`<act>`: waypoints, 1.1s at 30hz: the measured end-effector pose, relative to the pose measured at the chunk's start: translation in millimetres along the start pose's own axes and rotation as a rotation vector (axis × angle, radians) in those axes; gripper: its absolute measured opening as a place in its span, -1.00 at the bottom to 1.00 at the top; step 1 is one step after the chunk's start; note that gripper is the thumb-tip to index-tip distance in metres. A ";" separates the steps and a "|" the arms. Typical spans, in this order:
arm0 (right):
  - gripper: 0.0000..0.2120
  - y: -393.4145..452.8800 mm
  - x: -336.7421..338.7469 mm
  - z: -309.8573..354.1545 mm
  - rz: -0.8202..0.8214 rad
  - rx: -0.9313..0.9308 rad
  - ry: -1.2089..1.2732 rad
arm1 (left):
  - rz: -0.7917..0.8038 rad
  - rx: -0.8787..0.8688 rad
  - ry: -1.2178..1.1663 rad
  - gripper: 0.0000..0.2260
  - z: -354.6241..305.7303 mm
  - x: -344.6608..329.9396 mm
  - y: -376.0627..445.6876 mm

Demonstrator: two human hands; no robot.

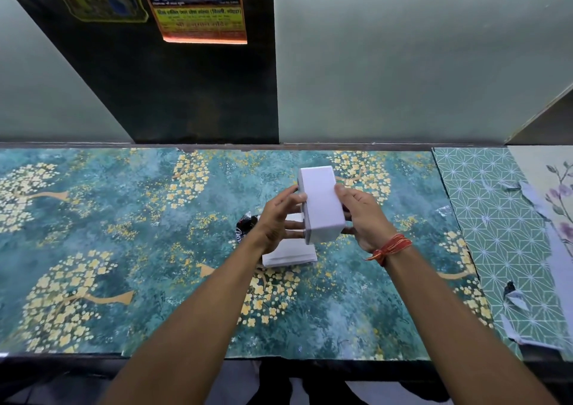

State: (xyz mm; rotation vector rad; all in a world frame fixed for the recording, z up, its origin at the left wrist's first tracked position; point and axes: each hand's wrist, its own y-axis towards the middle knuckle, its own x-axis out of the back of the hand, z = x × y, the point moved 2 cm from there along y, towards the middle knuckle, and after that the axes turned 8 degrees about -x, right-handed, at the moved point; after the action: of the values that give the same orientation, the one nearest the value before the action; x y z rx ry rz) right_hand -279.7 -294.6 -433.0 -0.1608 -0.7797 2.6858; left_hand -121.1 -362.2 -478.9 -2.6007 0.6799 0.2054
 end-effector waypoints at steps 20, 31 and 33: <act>-0.59 40.0 46.8 -51.5 -0.012 -0.293 0.489 | -0.710 0.280 -0.022 -0.88 41.7 146.3 -24.3; -0.39 58.3 47.7 -79.8 0.025 -0.325 0.390 | -0.782 0.301 1.038 -0.50 32.9 111.9 -42.1; -0.41 60.6 49.4 -84.0 0.018 -0.347 0.331 | -0.715 0.049 1.035 -0.50 27.6 84.5 -38.2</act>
State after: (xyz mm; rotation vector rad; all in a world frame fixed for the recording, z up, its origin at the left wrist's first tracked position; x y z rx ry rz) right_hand -326.7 -283.3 -537.0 -0.6788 -1.1252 2.4237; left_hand -29.7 -356.2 -510.1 -2.5740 -0.0216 -1.3985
